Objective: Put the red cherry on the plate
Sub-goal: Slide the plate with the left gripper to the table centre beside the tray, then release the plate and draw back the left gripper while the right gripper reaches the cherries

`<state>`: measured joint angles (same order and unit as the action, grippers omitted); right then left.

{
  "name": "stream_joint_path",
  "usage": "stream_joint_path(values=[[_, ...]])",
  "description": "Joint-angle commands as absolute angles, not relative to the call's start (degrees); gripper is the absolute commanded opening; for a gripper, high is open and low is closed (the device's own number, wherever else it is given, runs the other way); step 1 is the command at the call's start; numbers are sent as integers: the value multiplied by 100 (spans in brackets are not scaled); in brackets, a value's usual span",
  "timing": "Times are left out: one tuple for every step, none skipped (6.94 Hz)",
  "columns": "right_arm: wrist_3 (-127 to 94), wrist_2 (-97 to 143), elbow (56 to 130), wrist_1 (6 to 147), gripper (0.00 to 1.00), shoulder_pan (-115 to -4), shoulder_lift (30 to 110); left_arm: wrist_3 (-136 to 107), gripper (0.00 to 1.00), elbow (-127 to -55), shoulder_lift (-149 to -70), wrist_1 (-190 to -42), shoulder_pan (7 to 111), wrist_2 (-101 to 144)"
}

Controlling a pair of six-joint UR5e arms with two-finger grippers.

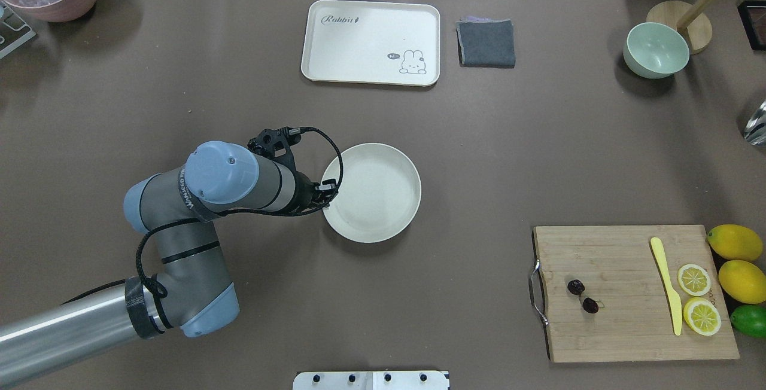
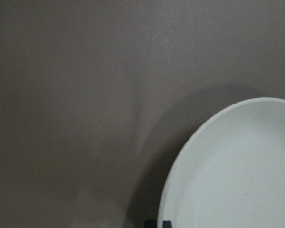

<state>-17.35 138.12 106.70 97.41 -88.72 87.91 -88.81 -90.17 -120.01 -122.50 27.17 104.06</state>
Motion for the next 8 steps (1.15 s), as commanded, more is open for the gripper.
stream_joint_path(values=[[-3787,13781,11301,8963,100,-7870,8780,-8868,24,-9122,-11988,-12252,2786,10433],[-4493,13746,11320,8130,100,-7449,9024,-8868,97,-9167,-11971,-12261,2804,10415],[-5153,13494,11346,7408,100,-6992,9244,-8859,98,-9298,-11892,-12261,2908,10432],[-5916,13117,11442,6948,100,-6413,9342,-8790,98,-9412,-11770,-12252,3022,10433],[-6568,12800,11652,6795,100,-5824,9430,-8276,98,-9396,-11734,-12243,3171,10415],[-6609,12501,11759,6333,100,-5279,9744,-7879,98,-9387,-11655,-12234,3321,10415],[-6609,12350,11768,5493,100,-4838,10191,-7858,98,-9369,-11646,-12069,3488,10424],[-6609,12105,11829,5371,100,-4338,10265,-7509,98,-9404,-11672,-11850,3585,10424]])
